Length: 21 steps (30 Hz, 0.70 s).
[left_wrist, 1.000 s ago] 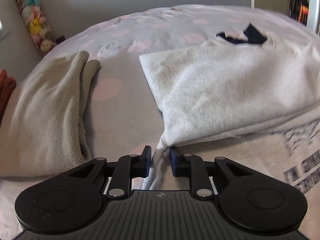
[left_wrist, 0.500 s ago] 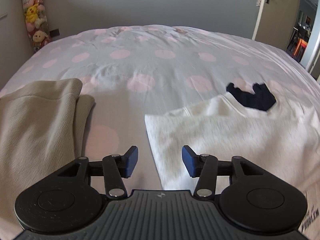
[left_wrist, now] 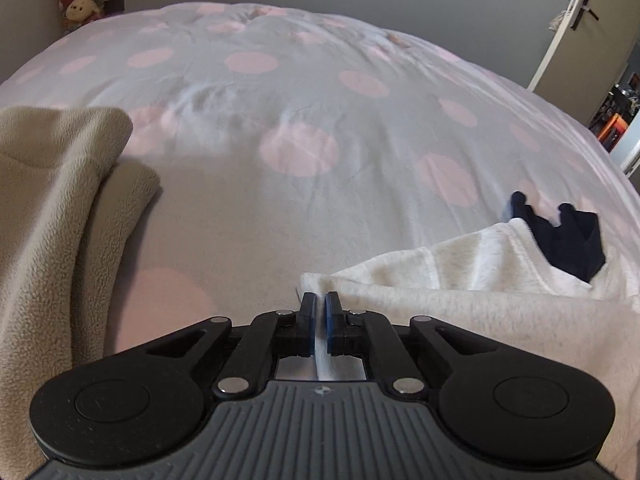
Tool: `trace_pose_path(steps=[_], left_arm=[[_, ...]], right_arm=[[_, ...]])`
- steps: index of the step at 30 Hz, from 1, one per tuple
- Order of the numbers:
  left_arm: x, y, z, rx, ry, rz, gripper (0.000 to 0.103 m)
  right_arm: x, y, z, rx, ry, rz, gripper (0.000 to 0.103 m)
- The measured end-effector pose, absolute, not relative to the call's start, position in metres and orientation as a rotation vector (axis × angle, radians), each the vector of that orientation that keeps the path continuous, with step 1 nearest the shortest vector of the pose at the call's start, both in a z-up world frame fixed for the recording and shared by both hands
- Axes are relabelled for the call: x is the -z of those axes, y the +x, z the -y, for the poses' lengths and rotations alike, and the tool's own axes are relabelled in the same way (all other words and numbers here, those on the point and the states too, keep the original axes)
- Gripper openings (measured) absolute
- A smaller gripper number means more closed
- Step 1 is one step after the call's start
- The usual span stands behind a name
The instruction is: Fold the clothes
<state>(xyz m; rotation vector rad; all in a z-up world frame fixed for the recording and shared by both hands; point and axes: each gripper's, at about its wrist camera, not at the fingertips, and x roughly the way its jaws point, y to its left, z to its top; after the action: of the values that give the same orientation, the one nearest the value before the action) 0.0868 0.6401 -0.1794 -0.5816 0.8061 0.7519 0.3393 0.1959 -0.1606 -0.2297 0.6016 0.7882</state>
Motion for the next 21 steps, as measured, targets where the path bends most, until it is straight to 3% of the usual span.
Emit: trace_pose_path(steps=[9, 12, 18, 21], left_arm=[[0.158, 0.083, -0.602, -0.815, -0.424, -0.83, 0.01], [0.141, 0.063, -0.563, -0.799, -0.361, -0.827, 0.011], [0.115, 0.02, -0.459, -0.749, -0.239, -0.858, 0.023], [0.11, 0.007, -0.416, -0.72, -0.237, -0.91, 0.033]], right_arm=[[0.168, 0.339, -0.193, -0.795, -0.237, -0.596, 0.043], [0.164, 0.335, -0.185, -0.821, -0.18, -0.589, 0.053], [0.149, 0.305, -0.175, -0.893, -0.182, -0.585, 0.074], [0.14, 0.289, -0.169, -0.93, -0.148, -0.665, 0.075]])
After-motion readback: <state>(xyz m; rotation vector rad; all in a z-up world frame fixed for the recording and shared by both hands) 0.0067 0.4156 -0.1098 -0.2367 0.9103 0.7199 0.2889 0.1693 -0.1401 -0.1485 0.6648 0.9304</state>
